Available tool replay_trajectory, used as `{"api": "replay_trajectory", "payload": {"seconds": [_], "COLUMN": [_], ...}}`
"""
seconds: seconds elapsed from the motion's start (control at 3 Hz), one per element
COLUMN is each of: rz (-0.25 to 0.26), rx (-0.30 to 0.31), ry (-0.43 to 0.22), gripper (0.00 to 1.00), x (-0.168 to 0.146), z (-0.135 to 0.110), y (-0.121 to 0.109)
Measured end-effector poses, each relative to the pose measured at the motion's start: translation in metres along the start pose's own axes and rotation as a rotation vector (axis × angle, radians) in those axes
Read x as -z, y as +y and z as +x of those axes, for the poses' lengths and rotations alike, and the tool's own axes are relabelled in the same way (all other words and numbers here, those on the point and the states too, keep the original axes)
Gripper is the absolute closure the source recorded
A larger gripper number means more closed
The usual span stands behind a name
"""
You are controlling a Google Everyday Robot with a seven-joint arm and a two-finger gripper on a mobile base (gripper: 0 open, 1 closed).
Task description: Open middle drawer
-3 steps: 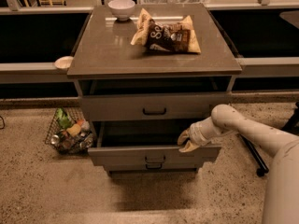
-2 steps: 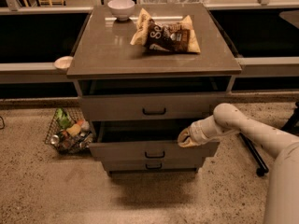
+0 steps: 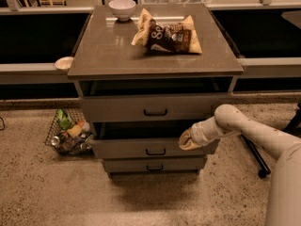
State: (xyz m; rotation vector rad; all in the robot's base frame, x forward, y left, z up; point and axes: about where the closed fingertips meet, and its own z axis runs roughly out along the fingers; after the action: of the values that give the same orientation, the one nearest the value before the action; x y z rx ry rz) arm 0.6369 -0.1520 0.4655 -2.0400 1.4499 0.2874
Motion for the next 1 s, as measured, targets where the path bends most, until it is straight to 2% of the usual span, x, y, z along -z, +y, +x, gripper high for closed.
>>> {"api": "replay_trajectory", "payload": {"seconds": [0.33, 0.67, 1.0], "rz": [-0.035, -0.053, -0.079], "rx": [0.011, 0.012, -0.002], "ry": [0.036, 0.072, 0.088], "gripper": [0.11, 0.00, 0.00], "x": [-0.006, -0.008, -0.013], "z": [-0.001, 0.001, 0.005], "y": [0.005, 0.010, 0.015]}}
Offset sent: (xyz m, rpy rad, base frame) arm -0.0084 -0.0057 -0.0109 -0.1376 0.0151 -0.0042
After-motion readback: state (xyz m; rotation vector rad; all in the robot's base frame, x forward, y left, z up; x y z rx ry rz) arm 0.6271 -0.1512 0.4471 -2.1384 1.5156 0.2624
